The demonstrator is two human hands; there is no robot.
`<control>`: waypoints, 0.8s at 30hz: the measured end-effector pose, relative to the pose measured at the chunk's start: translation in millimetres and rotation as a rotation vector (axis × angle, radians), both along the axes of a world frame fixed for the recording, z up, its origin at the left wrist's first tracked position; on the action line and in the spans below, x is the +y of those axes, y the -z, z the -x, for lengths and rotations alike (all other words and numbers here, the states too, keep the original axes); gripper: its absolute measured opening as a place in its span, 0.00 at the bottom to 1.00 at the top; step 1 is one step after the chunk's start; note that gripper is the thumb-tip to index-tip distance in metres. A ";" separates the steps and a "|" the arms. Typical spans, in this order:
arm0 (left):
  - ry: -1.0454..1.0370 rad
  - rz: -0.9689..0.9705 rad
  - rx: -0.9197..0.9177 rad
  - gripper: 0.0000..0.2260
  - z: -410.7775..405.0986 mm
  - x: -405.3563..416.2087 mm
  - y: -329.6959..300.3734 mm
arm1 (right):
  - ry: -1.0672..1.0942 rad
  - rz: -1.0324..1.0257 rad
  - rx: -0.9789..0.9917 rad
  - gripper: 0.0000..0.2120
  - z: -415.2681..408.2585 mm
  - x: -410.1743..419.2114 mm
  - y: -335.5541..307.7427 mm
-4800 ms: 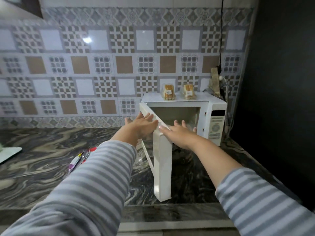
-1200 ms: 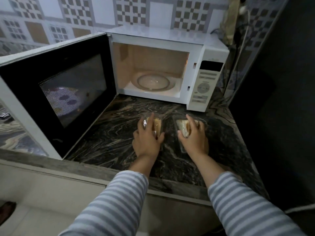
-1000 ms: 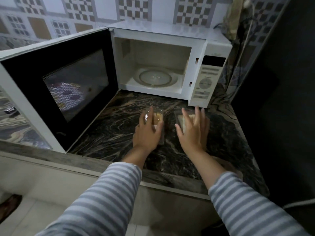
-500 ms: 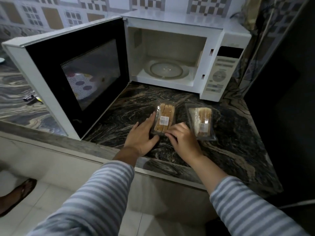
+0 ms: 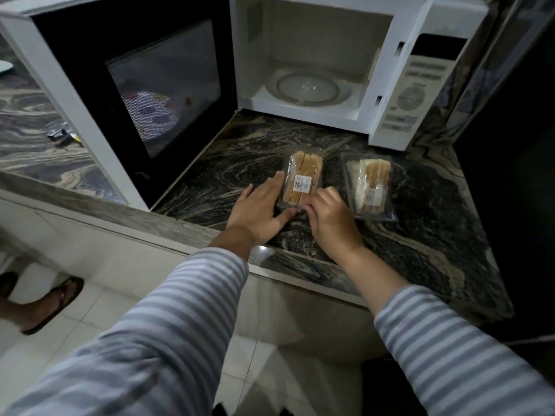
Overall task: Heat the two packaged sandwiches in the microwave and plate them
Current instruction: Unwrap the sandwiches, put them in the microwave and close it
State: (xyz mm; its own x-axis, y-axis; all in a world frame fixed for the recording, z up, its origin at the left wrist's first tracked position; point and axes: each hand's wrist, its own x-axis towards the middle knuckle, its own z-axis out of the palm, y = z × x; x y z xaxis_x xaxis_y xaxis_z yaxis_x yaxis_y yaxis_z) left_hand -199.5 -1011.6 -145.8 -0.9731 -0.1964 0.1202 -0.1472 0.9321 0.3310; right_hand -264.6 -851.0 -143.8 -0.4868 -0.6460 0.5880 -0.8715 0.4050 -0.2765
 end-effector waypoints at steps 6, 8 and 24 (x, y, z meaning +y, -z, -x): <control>-0.022 0.015 -0.041 0.34 0.9 4.2 -0.3 | -0.001 -0.022 -0.014 0.04 0.8 -0.3 2.4; -0.030 0.011 -0.040 0.33 0.5 4.7 -0.5 | -0.001 -0.024 -0.006 0.04 1.2 -0.7 2.6; -0.042 -0.038 -0.048 0.30 -1.3 4.6 2.7 | 0.017 0.002 -0.006 0.04 0.6 -1.7 4.5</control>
